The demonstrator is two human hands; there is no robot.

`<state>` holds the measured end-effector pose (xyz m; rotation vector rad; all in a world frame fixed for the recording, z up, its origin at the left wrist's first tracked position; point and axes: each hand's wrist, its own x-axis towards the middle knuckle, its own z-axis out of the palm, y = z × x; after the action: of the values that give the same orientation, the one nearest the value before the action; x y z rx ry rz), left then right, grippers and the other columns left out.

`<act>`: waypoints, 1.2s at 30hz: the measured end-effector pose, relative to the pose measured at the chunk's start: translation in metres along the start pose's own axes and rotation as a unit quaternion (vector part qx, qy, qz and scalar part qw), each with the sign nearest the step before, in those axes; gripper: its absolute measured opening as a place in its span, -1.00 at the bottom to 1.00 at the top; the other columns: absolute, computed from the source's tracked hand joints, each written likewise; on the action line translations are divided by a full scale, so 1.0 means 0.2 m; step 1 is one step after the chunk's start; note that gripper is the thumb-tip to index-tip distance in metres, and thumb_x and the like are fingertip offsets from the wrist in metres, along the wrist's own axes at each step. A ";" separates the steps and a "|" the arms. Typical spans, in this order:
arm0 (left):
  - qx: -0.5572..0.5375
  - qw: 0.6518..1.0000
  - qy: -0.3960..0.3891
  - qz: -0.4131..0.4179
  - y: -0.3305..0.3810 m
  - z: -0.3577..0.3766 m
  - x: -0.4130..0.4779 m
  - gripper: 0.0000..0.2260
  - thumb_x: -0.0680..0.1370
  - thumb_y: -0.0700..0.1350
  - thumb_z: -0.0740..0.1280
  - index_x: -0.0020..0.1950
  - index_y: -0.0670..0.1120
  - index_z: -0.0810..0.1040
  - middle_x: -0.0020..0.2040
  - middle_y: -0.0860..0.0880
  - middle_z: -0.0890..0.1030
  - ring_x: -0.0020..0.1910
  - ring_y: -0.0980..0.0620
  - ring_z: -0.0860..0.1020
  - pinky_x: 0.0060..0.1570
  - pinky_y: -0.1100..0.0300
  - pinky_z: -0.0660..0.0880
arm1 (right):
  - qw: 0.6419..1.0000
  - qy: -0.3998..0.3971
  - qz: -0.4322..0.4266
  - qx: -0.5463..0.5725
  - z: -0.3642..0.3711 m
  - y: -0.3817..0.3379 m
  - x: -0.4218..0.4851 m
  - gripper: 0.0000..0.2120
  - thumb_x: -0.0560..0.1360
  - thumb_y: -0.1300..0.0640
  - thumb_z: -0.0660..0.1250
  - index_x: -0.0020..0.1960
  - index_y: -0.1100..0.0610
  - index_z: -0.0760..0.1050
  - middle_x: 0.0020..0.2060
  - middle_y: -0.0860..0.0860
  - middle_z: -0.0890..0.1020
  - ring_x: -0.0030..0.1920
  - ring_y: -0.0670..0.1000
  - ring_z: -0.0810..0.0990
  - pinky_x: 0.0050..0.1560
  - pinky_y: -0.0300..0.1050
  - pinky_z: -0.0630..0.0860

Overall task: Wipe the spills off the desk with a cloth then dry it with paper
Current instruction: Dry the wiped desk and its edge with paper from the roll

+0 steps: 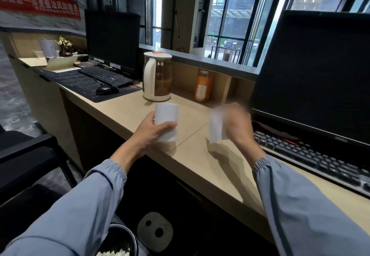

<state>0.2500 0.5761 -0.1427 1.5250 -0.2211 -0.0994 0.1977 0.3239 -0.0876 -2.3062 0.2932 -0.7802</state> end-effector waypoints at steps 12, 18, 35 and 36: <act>0.198 0.968 0.140 0.060 -0.13 0.04 0.15 -0.33 0.41 -0.01 0.65 0.40 -0.09 0.40 0.32 -0.08 0.45 0.24 -0.05 0.49 0.21 0.01 0.50 | 0.896 -0.246 -0.315 -0.194 0.32 0.03 -0.45 -0.70 0.66 -0.12 0.10 0.05 0.03 0.52 -0.01 0.00 0.62 0.05 0.14 0.57 -0.13 0.01 0.42; 0.201 0.964 0.141 0.099 -0.16 0.05 0.11 -0.20 0.39 -0.02 0.66 0.49 -0.03 0.29 0.36 -0.07 0.44 0.31 -0.06 0.48 0.21 0.08 0.47 | 0.865 -0.247 -0.338 -0.278 0.29 0.02 -0.54 -0.44 0.60 -0.30 -0.05 0.38 0.02 0.39 0.27 -0.03 0.53 0.34 0.06 0.44 0.24 0.05 0.38; 0.233 0.919 0.198 0.250 -0.37 0.09 -0.13 -0.86 0.61 -0.26 0.31 0.10 -0.05 0.55 0.05 0.04 0.53 -0.10 0.05 0.53 -0.11 0.46 0.41 | 0.873 -0.297 -0.281 -0.266 0.29 -0.06 -0.51 -0.56 0.68 0.01 0.04 0.55 0.01 0.27 0.52 -0.02 0.37 0.46 0.05 0.40 0.25 0.04 0.50; 0.238 0.918 0.194 0.253 -0.38 0.10 -0.13 -0.86 0.61 -0.27 0.31 0.09 -0.06 0.56 0.04 0.05 0.54 -0.11 0.10 0.53 -0.11 0.45 0.41 | 0.873 -0.296 -0.278 -0.271 0.30 -0.06 -0.51 -0.56 0.67 0.02 0.06 0.54 0.03 0.27 0.51 -0.01 0.38 0.44 0.06 0.42 0.23 0.03 0.50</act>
<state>0.2271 0.5591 -0.2192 1.8804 -0.3301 0.7120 0.1527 0.4058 -0.1618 -3.0815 -0.5219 -0.1958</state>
